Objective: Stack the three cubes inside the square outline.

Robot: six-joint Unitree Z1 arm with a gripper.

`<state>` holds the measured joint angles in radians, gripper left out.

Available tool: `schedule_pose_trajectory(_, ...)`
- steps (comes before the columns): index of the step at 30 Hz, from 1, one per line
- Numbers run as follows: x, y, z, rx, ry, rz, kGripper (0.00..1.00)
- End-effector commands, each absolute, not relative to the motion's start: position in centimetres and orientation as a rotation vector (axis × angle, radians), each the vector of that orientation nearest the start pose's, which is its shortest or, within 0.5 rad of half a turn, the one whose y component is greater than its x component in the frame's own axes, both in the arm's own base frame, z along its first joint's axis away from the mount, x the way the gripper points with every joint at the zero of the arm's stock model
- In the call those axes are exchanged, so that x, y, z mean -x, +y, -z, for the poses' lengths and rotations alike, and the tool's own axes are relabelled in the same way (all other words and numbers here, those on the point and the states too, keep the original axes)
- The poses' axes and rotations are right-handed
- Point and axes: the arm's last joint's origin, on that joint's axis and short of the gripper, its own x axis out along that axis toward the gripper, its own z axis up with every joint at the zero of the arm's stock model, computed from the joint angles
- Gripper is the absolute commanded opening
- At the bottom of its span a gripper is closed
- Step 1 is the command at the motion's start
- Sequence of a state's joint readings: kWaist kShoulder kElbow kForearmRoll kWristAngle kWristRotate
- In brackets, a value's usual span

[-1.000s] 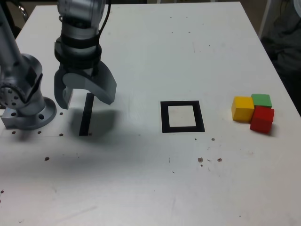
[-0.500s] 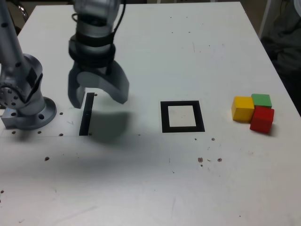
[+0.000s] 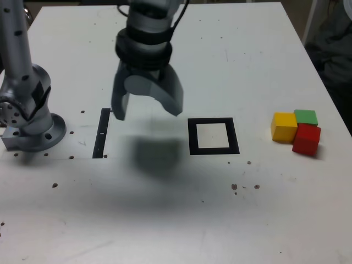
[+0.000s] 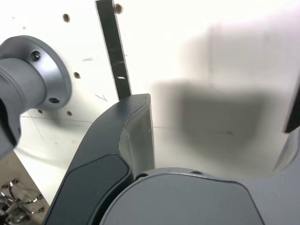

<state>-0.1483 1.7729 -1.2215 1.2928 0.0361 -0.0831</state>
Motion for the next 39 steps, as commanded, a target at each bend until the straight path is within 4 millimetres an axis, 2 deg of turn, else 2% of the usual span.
schedule_pose_trajectory(1,-26.1,-4.1,-26.8,-0.124,1.835,0.008,0.99)
schedule_pose_trajectory(18,-34.1,-7.9,-27.9,-0.150,1.782,0.060,0.99)
schedule_pose_trajectory(31,-39.7,-9.4,-28.2,-0.156,1.728,0.077,0.99)
schedule_pose_trajectory(39,-42.2,-10.2,-28.2,-0.156,1.685,0.094,0.99)
